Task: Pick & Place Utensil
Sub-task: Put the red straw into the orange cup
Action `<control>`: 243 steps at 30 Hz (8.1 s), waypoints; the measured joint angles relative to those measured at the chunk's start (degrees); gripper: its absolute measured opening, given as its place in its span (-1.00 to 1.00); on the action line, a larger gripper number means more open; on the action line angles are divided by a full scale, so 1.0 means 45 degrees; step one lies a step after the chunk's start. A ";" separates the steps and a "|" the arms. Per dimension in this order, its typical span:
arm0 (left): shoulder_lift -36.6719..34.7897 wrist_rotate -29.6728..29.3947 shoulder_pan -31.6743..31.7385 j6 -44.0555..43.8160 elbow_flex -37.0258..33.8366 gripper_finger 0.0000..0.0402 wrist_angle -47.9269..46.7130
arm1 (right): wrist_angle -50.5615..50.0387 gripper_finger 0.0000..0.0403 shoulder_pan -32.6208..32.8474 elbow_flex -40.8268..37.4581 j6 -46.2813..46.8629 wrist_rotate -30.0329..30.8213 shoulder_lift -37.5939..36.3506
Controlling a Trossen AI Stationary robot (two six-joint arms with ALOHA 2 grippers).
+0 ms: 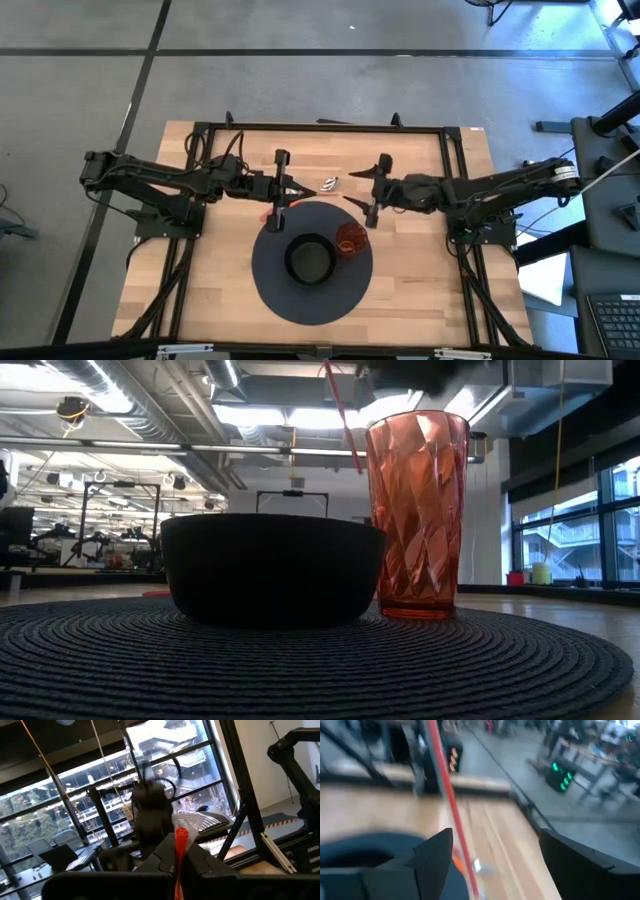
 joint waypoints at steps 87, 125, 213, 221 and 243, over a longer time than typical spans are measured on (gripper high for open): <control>-0.7122 -0.6125 -0.1670 0.0970 -0.6129 -0.83 -0.3267 | -0.7420 -0.98 0.0126 0.9701 -0.0376 -0.2916 0.5433; -1.2619 -0.6663 -0.1647 0.1622 -1.0326 -0.98 -0.2413 | -0.8532 -0.96 0.0823 1.1020 0.0760 -0.2573 0.4145; -1.2619 -0.6645 -0.1651 0.1290 -1.0331 -0.96 -0.1967 | -0.0351 -0.98 0.1933 0.1221 0.3062 -0.1848 0.1161; -1.2619 -0.6645 -0.1648 0.1075 -1.0331 -0.96 -0.1967 | -0.0355 -0.98 0.1937 0.1206 0.3588 -0.1975 0.2163; -1.2619 -0.6645 -0.1649 0.1035 -1.0331 -0.96 -0.1967 | -0.0602 -0.94 0.1937 0.1201 0.4295 -0.2037 0.3053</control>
